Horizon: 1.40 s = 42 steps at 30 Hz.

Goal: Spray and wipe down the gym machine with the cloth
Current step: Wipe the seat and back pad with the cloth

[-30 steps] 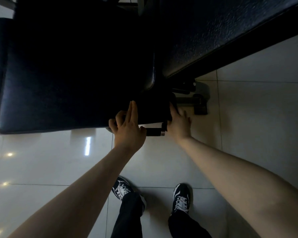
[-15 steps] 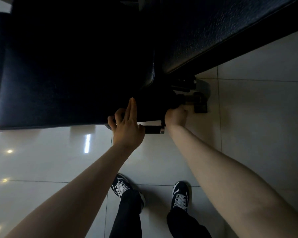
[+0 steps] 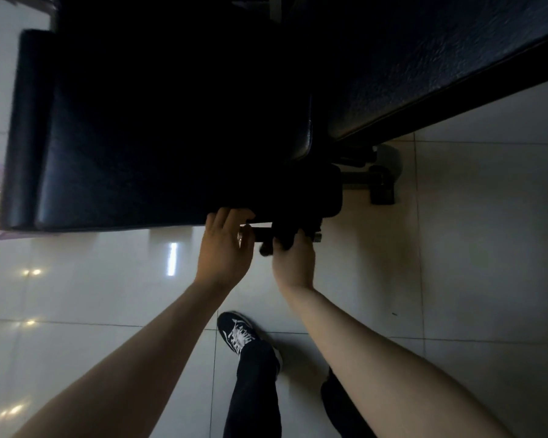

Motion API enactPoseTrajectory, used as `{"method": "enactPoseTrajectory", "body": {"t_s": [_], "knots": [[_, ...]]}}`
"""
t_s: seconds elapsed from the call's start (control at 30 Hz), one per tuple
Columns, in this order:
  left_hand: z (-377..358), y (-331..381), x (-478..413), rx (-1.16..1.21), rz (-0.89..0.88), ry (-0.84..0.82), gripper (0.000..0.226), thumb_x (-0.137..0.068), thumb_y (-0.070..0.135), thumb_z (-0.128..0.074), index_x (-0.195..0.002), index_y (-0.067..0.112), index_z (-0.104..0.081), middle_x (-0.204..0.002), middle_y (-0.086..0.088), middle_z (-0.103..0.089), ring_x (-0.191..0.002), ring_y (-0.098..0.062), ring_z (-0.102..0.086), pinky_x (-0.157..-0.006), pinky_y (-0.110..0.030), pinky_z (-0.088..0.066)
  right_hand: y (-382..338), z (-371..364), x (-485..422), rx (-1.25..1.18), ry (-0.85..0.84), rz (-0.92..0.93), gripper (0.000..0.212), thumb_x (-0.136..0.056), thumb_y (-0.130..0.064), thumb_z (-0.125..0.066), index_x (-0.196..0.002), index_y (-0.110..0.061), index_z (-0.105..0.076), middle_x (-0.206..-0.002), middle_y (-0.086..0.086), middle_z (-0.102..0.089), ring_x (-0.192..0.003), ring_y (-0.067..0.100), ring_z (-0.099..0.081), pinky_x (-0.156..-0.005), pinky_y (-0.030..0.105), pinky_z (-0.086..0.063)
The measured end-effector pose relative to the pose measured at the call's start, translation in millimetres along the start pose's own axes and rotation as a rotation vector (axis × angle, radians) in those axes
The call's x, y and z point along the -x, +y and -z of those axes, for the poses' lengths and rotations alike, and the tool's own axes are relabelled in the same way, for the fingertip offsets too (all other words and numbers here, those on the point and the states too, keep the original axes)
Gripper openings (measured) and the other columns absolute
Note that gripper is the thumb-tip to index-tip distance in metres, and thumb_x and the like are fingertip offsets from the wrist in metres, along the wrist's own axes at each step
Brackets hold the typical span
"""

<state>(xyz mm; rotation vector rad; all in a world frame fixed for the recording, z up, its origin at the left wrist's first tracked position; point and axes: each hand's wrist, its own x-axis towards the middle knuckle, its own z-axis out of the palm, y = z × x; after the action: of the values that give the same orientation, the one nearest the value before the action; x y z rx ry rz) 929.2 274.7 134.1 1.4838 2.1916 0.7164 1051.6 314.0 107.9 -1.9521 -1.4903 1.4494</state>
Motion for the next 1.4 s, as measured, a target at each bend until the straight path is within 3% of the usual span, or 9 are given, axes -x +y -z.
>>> {"method": "enactPoseTrajectory", "body": {"t_s": [0.07, 0.23, 0.33, 0.43, 0.57, 0.9, 1.07, 1.2, 1.4], "knots": [[-3.8, -6.9, 17.5, 0.173, 0.148, -0.070, 0.020, -0.102, 0.025, -0.051, -0.120, 0.021, -0.059, -0.114, 0.003, -0.059, -0.089, -0.014, -0.061, -0.076, -0.043, -0.054, 6.2, -9.9, 8.4, -0.023, -0.115, 0.107, 0.026, -0.097, -0.020, -0.062, -0.122, -0.012, -0.060, -0.116, 0.004, -0.064, -0.106, 0.017, -0.062, -0.085, 0.022, -0.049], [-13.2, -19.7, 38.4, 0.814, 0.845, 0.032, 0.038, -0.101, 0.035, -0.058, -0.135, 0.027, -0.043, -0.129, -0.002, -0.062, -0.115, -0.016, -0.064, -0.099, -0.037, -0.053, -10.9, -42.3, 27.2, 0.008, -0.555, 0.242, 0.031, -0.102, -0.015, -0.047, -0.131, -0.023, -0.055, -0.127, -0.005, -0.056, -0.111, 0.010, -0.057, -0.091, 0.017, -0.045], [-20.3, -34.2, 27.6, 1.043, 0.979, 0.149, 0.041, -0.102, 0.030, -0.059, -0.135, 0.011, -0.043, -0.125, -0.014, -0.065, -0.111, -0.022, -0.068, -0.095, -0.036, -0.055, -16.4, -41.9, 22.9, 0.115, -0.533, 0.291, 0.046, -0.095, 0.001, -0.053, -0.137, -0.016, -0.056, -0.139, 0.007, -0.046, -0.120, 0.020, -0.053, -0.095, 0.014, -0.040], [-40.5, -29.5, 13.5, 1.091, 0.965, 0.145, 0.038, -0.100, 0.026, -0.061, -0.123, 0.001, -0.045, -0.102, -0.019, -0.062, -0.081, -0.016, -0.065, -0.071, -0.027, -0.055, -10.6, -28.3, 8.3, 0.103, -0.272, 0.220, 0.026, -0.092, 0.001, -0.054, -0.113, -0.008, -0.066, -0.118, 0.008, -0.052, -0.105, 0.027, -0.058, -0.076, 0.007, -0.037], [-66.5, 1.0, 8.8, 0.909, 0.989, 0.206, 0.029, -0.098, 0.023, -0.060, -0.117, 0.010, -0.042, -0.093, -0.004, -0.061, -0.079, -0.016, -0.062, -0.074, -0.030, -0.053, 10.4, 2.1, -12.8, 0.101, -0.086, 0.057, 0.028, -0.097, -0.011, -0.056, -0.124, -0.016, -0.059, -0.129, 0.009, -0.051, -0.106, 0.028, -0.060, -0.089, 0.038, -0.051], [-108.3, 56.1, 13.1, 0.625, 0.962, 0.200, 0.035, -0.100, 0.006, -0.052, -0.131, 0.022, -0.048, -0.108, 0.001, -0.062, -0.097, -0.020, -0.059, -0.085, -0.030, -0.044, 40.0, 55.8, -41.6, 0.184, -0.060, -0.032, 0.042, -0.100, 0.000, -0.044, -0.135, -0.018, -0.059, -0.145, 0.008, -0.031, -0.115, 0.027, -0.055, -0.087, 0.018, -0.036], [-128.9, 69.7, 16.3, 0.561, 0.886, 0.144, 0.028, -0.100, 0.005, -0.049, -0.123, 0.021, -0.049, -0.107, -0.005, -0.066, -0.098, -0.028, -0.062, -0.080, -0.036, -0.049, 52.3, 74.8, -57.8, 0.085, -0.147, -0.124, 0.049, -0.099, 0.001, -0.036, -0.136, -0.020, -0.060, -0.138, 0.004, -0.059, -0.127, 0.022, -0.054, -0.093, 0.018, -0.036], [-127.4, 70.5, 17.6, 0.480, 0.812, 0.047, 0.028, -0.099, 0.006, -0.048, -0.121, 0.023, -0.051, -0.095, -0.002, -0.064, -0.092, -0.034, -0.064, -0.074, -0.040, -0.052, 59.4, 81.1, -61.5, 0.015, -0.219, -0.138, 0.045, -0.102, -0.003, -0.039, -0.136, -0.023, -0.061, -0.135, 0.002, -0.061, -0.124, 0.020, -0.056, -0.094, 0.020, -0.038], [-117.5, 116.3, -3.4, 0.434, 0.617, -0.447, 0.043, -0.097, 0.016, -0.061, -0.139, 0.016, -0.052, -0.126, -0.011, -0.063, -0.114, -0.029, -0.063, -0.097, -0.038, -0.053, 33.4, 113.4, -46.9, -0.148, -0.198, -0.295, 0.039, -0.104, -0.017, -0.040, -0.139, -0.027, -0.056, -0.132, 0.001, -0.058, -0.120, 0.025, -0.056, -0.088, 0.029, -0.044]]}}
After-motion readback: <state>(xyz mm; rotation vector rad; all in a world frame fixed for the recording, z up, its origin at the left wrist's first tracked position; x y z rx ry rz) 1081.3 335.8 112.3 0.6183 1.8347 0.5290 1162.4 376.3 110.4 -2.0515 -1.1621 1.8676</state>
